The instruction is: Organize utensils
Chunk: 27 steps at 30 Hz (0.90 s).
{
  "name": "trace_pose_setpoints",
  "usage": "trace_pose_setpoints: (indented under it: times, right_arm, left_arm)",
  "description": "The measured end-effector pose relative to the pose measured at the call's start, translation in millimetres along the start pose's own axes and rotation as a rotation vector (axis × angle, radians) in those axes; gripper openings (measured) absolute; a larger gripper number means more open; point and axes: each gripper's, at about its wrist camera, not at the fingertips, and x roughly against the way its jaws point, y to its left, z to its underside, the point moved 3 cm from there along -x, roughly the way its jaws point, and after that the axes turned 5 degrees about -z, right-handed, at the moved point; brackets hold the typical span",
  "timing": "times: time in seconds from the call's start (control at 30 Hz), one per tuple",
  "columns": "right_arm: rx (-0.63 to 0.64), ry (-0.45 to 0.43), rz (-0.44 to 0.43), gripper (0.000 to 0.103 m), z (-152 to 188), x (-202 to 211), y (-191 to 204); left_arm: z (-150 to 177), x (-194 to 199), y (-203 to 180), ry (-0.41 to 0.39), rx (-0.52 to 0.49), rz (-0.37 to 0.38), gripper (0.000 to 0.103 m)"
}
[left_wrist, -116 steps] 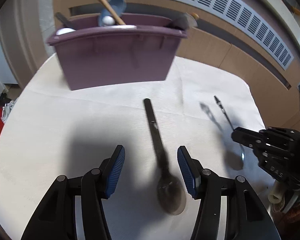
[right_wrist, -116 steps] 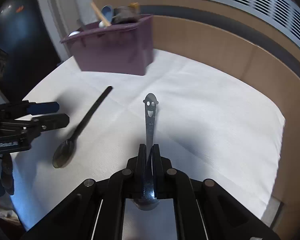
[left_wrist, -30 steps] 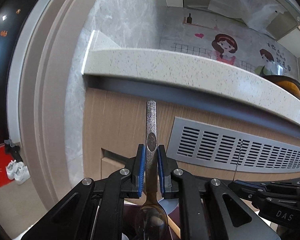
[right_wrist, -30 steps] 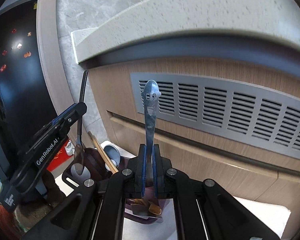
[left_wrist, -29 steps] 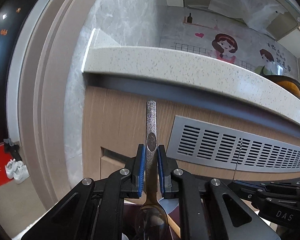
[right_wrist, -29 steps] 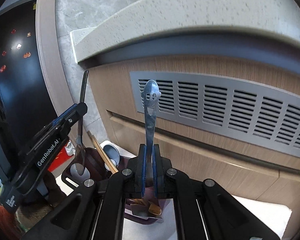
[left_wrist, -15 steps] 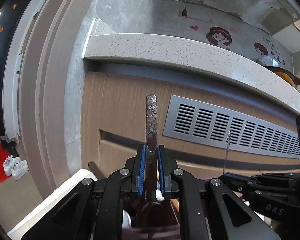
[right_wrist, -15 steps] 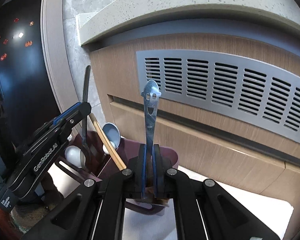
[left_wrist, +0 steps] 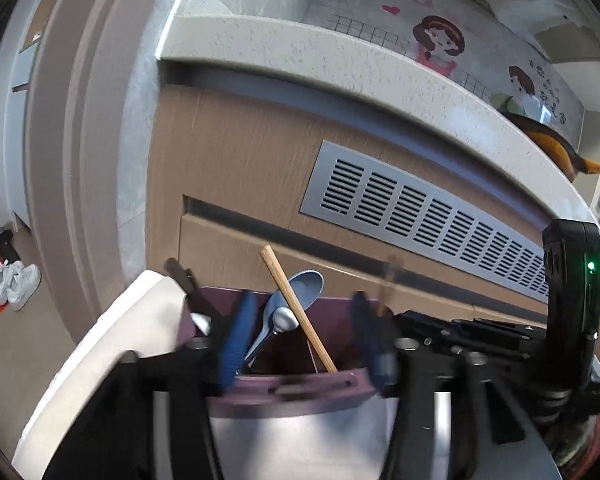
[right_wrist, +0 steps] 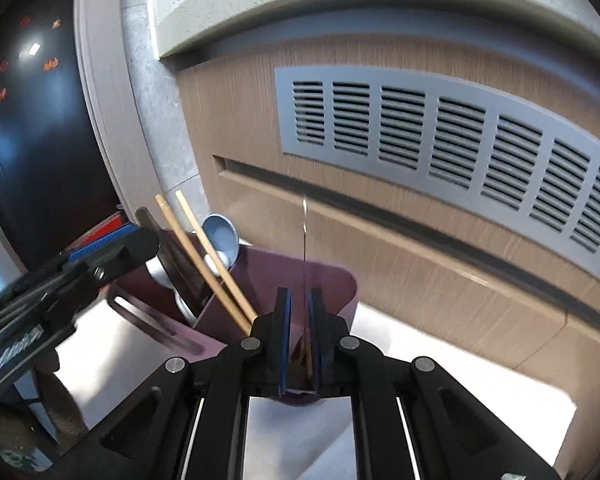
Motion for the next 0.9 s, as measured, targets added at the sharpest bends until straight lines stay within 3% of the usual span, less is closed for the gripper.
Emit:
trace_pose_setpoints:
  times: [0.23,0.37,0.43,0.57,0.63,0.73,0.83,0.9]
  right_arm:
    - [-0.010,-0.167,0.018,0.009,4.5,59.4,9.3]
    - [-0.024,-0.268,0.020,0.015,36.0,101.9,16.6]
    - [-0.037,-0.275,0.039,0.025,58.4,113.9,19.3]
    - [-0.092,-0.224,0.050,0.026,101.9,124.0,17.7]
    - [-0.109,-0.177,0.030,0.026,125.0,127.6,18.8]
    - [-0.116,-0.173,0.039,0.026,151.9,137.3,26.1]
    - [-0.083,-0.270,0.059,0.026,170.9,156.2,37.3]
    - [-0.031,-0.333,0.122,0.027,180.4,165.1,50.3]
  left_arm:
    - [12.8,56.0,4.6,0.005,-0.022,-0.082,0.059]
    - [43.4,85.8,6.2,-0.006,-0.048,-0.123,0.061]
    - [62.6,92.7,3.5,0.030,-0.070,-0.144,0.061]
    - [104.2,108.9,-0.9,0.089,-0.085,-0.193,0.061]
    - [121.4,121.7,-5.1,0.087,-0.075,-0.207,0.061]
    - [139.7,145.1,-11.9,0.051,-0.070,-0.236,0.061]
    - [151.7,167.5,-17.7,0.000,-0.068,-0.265,0.061]
    - [155.5,176.4,-21.2,-0.009,-0.076,-0.266,0.061]
